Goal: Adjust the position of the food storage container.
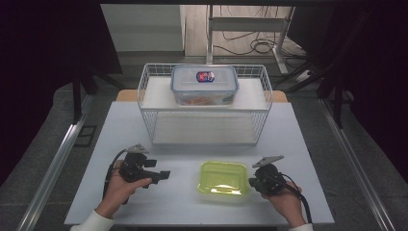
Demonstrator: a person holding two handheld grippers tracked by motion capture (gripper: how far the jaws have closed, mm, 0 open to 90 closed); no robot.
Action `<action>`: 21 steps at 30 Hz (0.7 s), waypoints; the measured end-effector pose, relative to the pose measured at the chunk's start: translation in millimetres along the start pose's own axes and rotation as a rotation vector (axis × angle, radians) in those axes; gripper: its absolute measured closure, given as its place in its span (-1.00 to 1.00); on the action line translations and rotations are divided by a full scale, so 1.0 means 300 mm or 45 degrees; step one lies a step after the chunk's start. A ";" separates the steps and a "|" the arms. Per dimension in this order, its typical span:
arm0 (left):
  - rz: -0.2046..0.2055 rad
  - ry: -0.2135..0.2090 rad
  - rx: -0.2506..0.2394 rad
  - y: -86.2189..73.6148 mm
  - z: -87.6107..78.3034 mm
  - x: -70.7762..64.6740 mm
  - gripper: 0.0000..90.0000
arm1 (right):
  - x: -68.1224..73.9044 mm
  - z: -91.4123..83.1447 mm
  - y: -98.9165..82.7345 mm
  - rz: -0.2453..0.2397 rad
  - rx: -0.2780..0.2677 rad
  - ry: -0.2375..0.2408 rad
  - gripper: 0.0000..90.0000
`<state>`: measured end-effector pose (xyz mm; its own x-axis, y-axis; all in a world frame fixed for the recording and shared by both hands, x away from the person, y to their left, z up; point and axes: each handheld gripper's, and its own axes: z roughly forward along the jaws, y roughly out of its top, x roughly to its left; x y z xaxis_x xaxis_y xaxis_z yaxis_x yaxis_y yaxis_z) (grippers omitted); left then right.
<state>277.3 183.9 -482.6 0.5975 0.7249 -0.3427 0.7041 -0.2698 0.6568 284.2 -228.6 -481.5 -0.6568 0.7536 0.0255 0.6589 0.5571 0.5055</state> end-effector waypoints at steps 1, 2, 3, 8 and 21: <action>0.000 0.001 0.001 0.000 0.001 0.000 -0.54 | 0.005 0.008 0.009 -0.009 -0.001 0.004 0.98; 0.000 0.002 0.000 0.000 0.001 -0.001 -0.54 | 0.009 0.013 0.015 -0.012 -0.001 0.006 0.98; 0.001 0.002 0.000 0.000 0.001 -0.001 -0.54 | 0.015 0.021 0.021 -0.019 0.001 0.007 0.98; 0.000 0.002 0.000 0.000 0.000 -0.001 -0.54 | 0.050 0.049 0.058 -0.061 -0.004 0.024 0.98; 0.003 0.007 -0.002 -0.002 0.000 0.001 -0.54 | 0.091 0.094 0.113 -0.122 -0.031 0.063 0.98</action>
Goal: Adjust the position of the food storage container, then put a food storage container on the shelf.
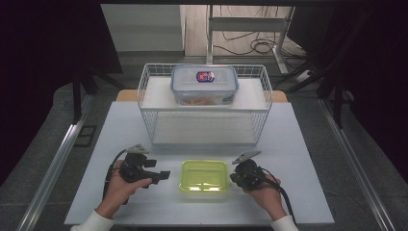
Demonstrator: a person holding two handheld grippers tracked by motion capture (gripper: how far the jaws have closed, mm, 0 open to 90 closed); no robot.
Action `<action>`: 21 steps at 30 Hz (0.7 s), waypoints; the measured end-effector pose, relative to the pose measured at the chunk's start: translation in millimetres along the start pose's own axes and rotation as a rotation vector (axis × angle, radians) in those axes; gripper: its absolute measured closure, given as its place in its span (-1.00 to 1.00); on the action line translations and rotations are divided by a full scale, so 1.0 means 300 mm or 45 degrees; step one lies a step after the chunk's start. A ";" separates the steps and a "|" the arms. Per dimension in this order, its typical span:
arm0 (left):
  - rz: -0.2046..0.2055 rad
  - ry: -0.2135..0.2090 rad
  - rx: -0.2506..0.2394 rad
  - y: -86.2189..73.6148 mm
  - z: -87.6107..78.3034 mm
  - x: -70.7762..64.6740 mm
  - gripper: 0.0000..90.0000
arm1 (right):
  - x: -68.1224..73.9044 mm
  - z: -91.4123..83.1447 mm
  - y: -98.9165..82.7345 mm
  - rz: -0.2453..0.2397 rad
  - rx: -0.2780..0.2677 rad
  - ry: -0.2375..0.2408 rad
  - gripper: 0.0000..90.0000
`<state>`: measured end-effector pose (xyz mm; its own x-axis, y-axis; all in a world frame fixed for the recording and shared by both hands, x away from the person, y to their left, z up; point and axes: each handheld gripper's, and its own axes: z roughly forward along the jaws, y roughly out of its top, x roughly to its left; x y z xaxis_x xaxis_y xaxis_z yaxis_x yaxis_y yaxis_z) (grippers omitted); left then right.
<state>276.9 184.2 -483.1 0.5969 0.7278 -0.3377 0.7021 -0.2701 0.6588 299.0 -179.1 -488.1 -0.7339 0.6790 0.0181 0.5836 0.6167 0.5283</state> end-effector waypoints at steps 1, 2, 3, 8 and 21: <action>0.000 0.000 -0.003 0.000 -0.002 -0.002 -0.54 | -0.007 -0.006 -0.003 0.009 -0.007 -0.004 0.98; -0.003 -0.003 -0.006 0.000 -0.003 -0.004 -0.54 | -0.019 -0.018 -0.008 0.029 -0.023 -0.009 0.97; -0.004 -0.005 -0.008 0.000 -0.003 -0.004 -0.54 | -0.030 -0.030 -0.014 0.044 -0.039 -0.013 0.97; -0.005 -0.014 -0.011 0.001 0.002 -0.007 -0.51 | -0.077 -0.084 -0.055 0.160 -0.140 0.033 0.64; -0.074 -0.090 0.000 0.009 0.035 -0.027 -0.56 | -0.091 -0.090 -0.074 0.308 -0.225 0.165 -0.13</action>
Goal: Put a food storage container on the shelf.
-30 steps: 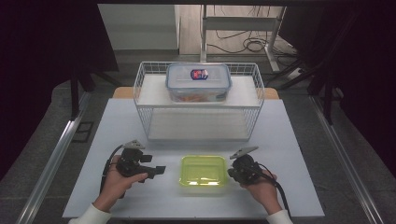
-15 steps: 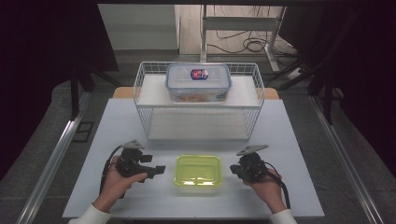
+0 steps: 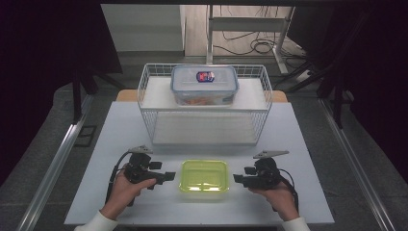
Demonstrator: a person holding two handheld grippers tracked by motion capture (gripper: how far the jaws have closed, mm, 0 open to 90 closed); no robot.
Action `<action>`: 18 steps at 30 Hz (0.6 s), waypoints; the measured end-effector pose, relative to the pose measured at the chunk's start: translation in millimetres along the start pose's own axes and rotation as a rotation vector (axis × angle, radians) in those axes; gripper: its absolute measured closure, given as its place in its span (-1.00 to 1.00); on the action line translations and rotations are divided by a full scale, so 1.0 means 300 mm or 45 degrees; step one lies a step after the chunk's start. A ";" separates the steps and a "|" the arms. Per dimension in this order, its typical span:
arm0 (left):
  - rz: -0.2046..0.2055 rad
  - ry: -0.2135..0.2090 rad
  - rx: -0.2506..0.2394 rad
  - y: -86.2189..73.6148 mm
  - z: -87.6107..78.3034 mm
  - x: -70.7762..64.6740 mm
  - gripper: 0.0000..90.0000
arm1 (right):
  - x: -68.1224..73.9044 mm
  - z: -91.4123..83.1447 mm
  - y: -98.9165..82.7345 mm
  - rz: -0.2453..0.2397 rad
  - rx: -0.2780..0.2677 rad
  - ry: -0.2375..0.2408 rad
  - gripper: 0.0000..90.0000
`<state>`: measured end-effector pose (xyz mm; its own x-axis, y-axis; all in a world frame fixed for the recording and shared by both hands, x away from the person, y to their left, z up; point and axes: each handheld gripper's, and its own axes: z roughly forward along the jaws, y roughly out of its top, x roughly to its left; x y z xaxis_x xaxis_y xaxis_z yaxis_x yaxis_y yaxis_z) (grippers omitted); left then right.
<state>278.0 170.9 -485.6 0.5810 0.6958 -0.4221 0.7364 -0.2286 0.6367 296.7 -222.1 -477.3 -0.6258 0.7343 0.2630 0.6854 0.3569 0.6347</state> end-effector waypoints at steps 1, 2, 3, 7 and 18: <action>-0.002 -0.004 0.004 0.001 0.004 -0.001 -0.56 | 0.000 0.002 -0.001 0.003 0.002 0.005 -0.15; -0.012 -0.011 0.009 0.003 0.012 -0.003 -0.56 | 0.000 0.004 -0.001 0.011 0.000 0.006 -0.16; -0.016 -0.012 0.010 0.004 0.017 -0.005 -0.57 | 0.001 0.006 -0.001 0.020 0.005 0.007 -0.18; -0.046 -0.033 0.024 0.015 0.045 -0.015 -0.57 | 0.004 0.011 -0.002 0.015 0.011 -0.002 -0.21; -0.106 -0.083 0.057 0.039 0.121 -0.018 -0.53 | 0.008 0.010 -0.001 0.018 0.006 0.000 -0.24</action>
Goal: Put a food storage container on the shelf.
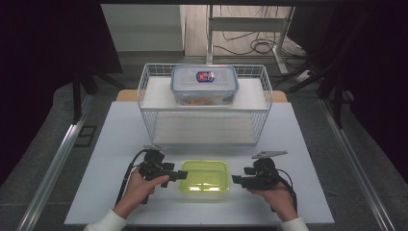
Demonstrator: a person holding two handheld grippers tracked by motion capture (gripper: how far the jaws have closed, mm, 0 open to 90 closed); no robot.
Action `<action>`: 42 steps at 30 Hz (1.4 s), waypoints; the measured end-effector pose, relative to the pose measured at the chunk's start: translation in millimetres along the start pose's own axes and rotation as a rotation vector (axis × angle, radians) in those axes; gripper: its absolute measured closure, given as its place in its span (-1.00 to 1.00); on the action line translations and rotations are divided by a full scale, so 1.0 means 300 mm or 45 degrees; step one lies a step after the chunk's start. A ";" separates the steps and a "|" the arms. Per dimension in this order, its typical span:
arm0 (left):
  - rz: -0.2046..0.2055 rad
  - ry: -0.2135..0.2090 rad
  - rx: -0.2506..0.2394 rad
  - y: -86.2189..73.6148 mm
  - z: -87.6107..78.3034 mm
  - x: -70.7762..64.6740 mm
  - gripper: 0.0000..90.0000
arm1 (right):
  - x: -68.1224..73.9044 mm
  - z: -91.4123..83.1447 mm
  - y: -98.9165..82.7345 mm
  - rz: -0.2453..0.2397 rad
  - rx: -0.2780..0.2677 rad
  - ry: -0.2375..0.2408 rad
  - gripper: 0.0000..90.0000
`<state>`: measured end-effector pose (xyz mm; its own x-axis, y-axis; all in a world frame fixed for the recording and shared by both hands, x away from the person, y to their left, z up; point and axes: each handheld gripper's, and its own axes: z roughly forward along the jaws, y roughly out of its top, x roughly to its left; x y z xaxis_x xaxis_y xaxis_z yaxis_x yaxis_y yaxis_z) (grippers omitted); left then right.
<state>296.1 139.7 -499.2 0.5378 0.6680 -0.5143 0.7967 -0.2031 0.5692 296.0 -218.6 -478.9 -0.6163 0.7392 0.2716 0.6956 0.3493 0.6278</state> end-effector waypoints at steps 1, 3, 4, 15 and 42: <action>-0.009 -0.005 0.003 -0.001 0.004 0.001 -0.52 | -0.001 0.000 0.000 -0.001 0.002 0.000 -0.24; -0.027 -0.020 0.008 -0.001 0.016 0.002 -0.51 | 0.000 0.000 0.000 0.000 -0.001 -0.002 -0.24; -0.040 -0.034 0.019 -0.001 0.027 0.005 -0.51 | 0.001 0.000 0.000 -0.001 -0.002 -0.003 -0.24; -0.067 -0.080 0.055 -0.007 0.057 0.024 -0.19 | -0.002 0.003 -0.001 -0.010 0.004 -0.005 -0.25; -0.056 -0.114 0.045 -0.018 0.055 0.023 0.21 | -0.001 0.070 0.020 0.076 -0.001 0.146 -0.25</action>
<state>300.2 133.7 -516.4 0.5232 0.6107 -0.5943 0.8285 -0.2013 0.5226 308.2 -204.5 -490.5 -0.6117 0.6882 0.3902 0.7323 0.3058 0.6085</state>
